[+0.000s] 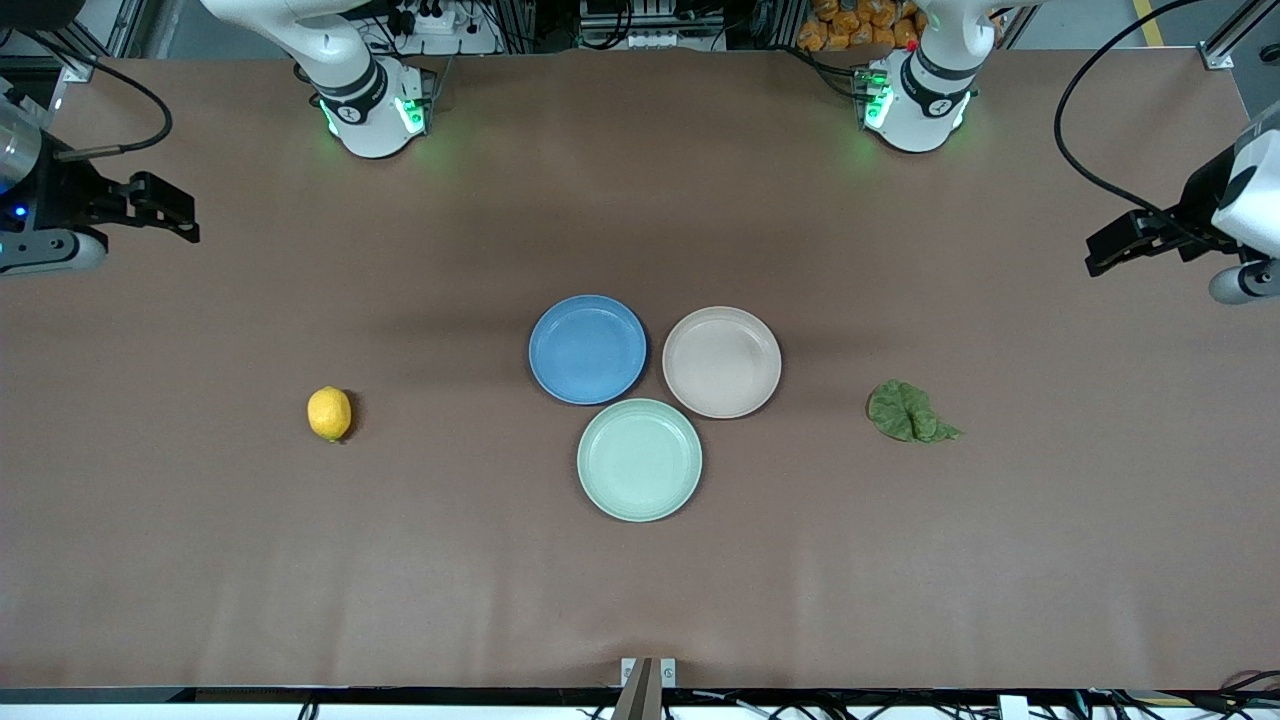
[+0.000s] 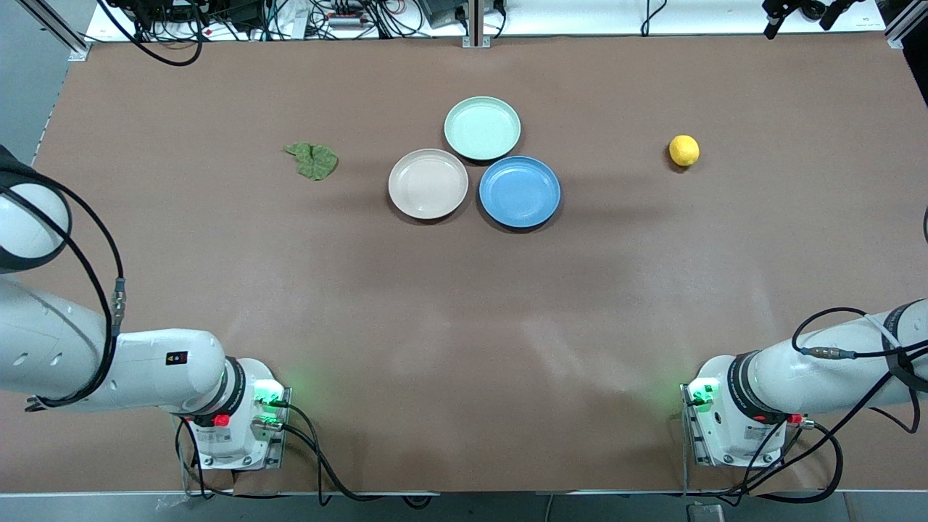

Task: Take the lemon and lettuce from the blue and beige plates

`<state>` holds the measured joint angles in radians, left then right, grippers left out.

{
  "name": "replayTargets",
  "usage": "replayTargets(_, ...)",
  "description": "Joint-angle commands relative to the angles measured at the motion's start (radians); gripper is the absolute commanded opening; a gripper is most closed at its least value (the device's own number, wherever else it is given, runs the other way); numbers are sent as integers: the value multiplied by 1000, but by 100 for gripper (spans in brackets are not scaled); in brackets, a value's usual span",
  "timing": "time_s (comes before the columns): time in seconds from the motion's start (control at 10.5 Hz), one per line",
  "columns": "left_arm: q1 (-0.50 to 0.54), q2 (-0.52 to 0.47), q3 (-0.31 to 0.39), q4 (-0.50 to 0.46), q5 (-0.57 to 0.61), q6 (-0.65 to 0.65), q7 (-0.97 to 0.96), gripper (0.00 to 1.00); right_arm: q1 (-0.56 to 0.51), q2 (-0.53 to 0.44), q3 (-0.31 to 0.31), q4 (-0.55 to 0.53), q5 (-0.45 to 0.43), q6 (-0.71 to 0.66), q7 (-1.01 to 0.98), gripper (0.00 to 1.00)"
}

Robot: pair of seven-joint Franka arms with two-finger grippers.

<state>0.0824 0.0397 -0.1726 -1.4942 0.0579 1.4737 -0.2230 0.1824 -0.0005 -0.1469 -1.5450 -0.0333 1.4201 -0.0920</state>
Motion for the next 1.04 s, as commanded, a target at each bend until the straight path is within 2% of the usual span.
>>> replayTargets(0.0, 33, -24, -4, -14, -24, -12, 77, 100, -17, 13, -19, 32, 7, -3, -6, 100)
replayTargets(0.47, 39, -15, -5, -12, -47, 11, 102, 100, -17, 19, -19, 43, 9, -1, 110, 100)
replayTargets(0.95, 37, -17, -18, -3, -66, 30, 109, 100, -15, 30, -43, 60, 32, 40, 115, 100)
